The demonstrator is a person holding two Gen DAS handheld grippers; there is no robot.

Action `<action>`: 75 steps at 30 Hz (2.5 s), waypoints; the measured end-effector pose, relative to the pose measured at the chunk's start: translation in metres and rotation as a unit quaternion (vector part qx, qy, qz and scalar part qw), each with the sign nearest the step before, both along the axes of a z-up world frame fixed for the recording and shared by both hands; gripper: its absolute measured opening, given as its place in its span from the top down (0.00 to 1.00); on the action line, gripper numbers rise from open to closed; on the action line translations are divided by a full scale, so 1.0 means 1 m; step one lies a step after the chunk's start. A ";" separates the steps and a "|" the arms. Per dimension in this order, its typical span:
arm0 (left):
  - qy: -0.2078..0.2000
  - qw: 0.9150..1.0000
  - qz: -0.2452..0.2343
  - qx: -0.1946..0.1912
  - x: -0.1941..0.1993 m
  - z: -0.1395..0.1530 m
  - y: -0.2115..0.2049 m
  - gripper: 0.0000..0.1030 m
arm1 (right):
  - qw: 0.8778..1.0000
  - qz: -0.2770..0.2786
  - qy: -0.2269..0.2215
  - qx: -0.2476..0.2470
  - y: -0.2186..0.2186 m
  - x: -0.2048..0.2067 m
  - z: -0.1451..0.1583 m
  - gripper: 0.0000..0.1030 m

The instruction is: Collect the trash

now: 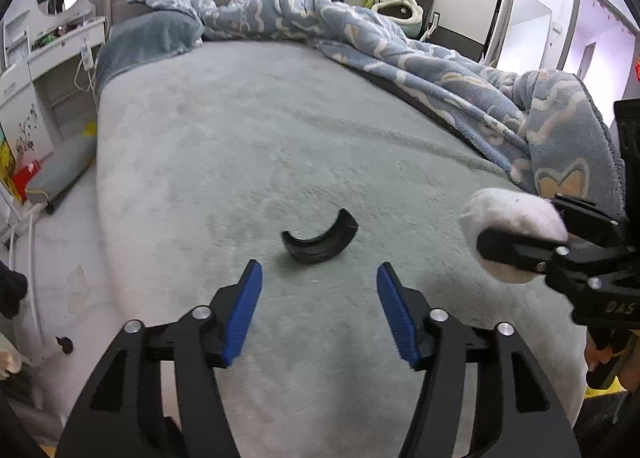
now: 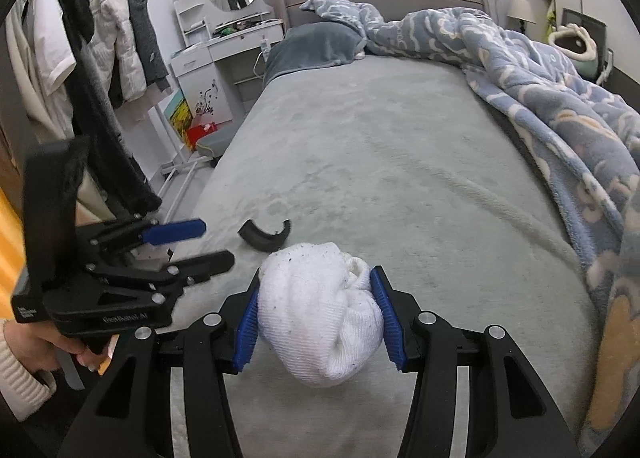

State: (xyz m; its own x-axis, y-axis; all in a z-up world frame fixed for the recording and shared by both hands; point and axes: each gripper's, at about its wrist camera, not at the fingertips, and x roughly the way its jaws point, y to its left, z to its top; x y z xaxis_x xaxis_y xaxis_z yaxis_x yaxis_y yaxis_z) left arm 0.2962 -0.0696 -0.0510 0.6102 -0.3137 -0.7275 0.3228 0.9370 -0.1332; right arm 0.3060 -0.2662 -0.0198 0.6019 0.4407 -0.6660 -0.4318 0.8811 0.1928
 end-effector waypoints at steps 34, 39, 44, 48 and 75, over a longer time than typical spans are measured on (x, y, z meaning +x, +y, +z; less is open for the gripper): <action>0.014 0.997 0.070 -0.024 0.031 -0.015 -0.020 0.59 | 1.000 -0.001 0.014 0.001 -0.026 0.015 -0.001 0.49; 0.000 0.999 0.050 -0.008 0.017 -0.005 -0.013 0.59 | 1.000 0.008 0.020 0.010 -0.012 0.011 -0.002 0.49; -0.012 0.999 0.029 0.008 -0.002 0.005 0.001 0.59 | 1.000 0.020 0.012 0.017 0.007 -0.002 0.002 0.49; -0.011 1.000 0.013 0.008 -0.016 0.012 0.015 0.59 | 0.999 0.032 0.013 0.016 0.023 -0.013 0.000 0.49; 0.035 0.996 -0.051 0.065 -0.069 -0.013 0.092 0.59 | 0.995 0.090 0.008 0.029 0.116 -0.039 0.005 0.49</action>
State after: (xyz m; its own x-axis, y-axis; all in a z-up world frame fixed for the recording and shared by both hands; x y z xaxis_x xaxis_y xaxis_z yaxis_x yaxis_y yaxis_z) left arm 0.2273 0.0224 -0.0644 0.5270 -0.2719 -0.8052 0.4112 0.9108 -0.0384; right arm 0.2673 -0.1506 -0.0150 0.4995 0.5783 -0.6450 -0.5785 0.7769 0.2486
